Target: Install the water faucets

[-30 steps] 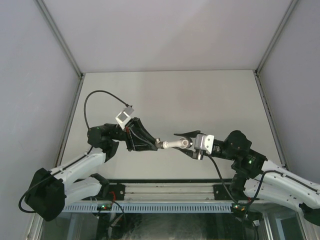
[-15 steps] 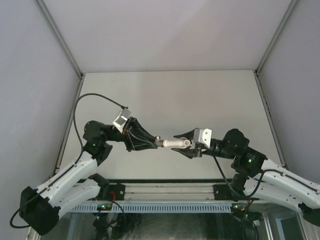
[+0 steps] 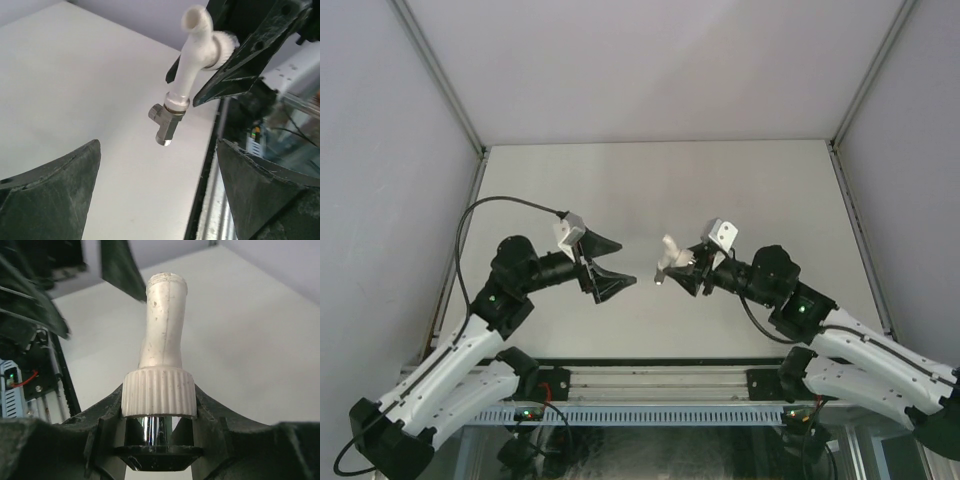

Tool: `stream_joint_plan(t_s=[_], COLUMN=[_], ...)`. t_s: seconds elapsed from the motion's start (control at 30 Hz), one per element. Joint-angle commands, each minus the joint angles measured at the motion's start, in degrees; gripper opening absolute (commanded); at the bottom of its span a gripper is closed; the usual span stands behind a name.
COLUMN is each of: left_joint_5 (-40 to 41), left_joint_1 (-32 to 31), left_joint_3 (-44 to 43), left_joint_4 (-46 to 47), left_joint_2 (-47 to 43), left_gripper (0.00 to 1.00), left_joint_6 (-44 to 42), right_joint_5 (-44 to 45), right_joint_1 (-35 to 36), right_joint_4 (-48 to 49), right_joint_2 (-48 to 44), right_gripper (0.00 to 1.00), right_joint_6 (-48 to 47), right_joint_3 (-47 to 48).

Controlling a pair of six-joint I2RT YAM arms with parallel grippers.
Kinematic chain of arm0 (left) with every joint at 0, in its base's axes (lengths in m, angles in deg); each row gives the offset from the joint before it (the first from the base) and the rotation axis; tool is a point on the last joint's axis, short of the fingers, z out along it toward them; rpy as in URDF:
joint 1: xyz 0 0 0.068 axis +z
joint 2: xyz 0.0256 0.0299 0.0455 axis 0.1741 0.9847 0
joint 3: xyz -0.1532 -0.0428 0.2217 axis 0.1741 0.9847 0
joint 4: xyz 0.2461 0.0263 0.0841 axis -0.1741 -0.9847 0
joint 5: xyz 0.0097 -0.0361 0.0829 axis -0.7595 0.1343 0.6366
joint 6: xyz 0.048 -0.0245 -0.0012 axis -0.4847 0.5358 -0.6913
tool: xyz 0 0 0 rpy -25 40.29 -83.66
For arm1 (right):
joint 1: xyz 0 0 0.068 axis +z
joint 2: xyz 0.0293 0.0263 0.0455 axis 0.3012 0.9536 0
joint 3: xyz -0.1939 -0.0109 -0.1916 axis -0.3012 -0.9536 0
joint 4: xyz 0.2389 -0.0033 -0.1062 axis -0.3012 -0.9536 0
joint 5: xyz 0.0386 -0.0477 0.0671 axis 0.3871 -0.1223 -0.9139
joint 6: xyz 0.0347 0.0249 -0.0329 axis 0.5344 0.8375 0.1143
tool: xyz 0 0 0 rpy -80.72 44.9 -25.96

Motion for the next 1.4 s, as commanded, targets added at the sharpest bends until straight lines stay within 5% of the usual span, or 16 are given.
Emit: stream_joint_plan(t_s=[0.0, 0.23, 0.47, 0.67, 1.2, 1.37], left_joint_5=[14.5, 27.9, 39.9, 38.9, 38.3, 38.5], left_joint_1=[0.2, 0.2, 0.2, 0.2, 0.2, 0.2], left_joint_3=[-0.7, 3.1, 5.7, 5.8, 5.9, 5.9], left_joint_4=[-5.4, -6.8, -6.6, -6.6, -6.8, -6.8], left_joint_2=[-4.4, -11.4, -16.9, -17.1, -17.2, -17.7], left_gripper=[1.0, 1.0, 1.0, 1.0, 1.0, 1.0], left_joint_6=[-4.1, -2.8, 0.7, 1.1, 2.1, 2.0], right_joint_5=[0.5, -4.9, -8.3, -17.1, -5.8, -3.6], right_joint_1=[-5.8, -13.3, -17.3, -18.6, -20.5, -20.7], right_joint_4=[3.1, -2.6, -18.2, -17.3, -26.3, -27.0], right_joint_2=[3.4, 10.7, 21.8, 29.9, 44.1, 47.5], right_gripper=[0.0, 0.0, 0.0, 0.0, 0.0, 0.13], right_joint_6=[9.6, 16.9, 24.6, 25.6, 19.4, 18.1], right_joint_3=[-1.6, -0.8, 7.4, 10.0, 20.3, 23.2])
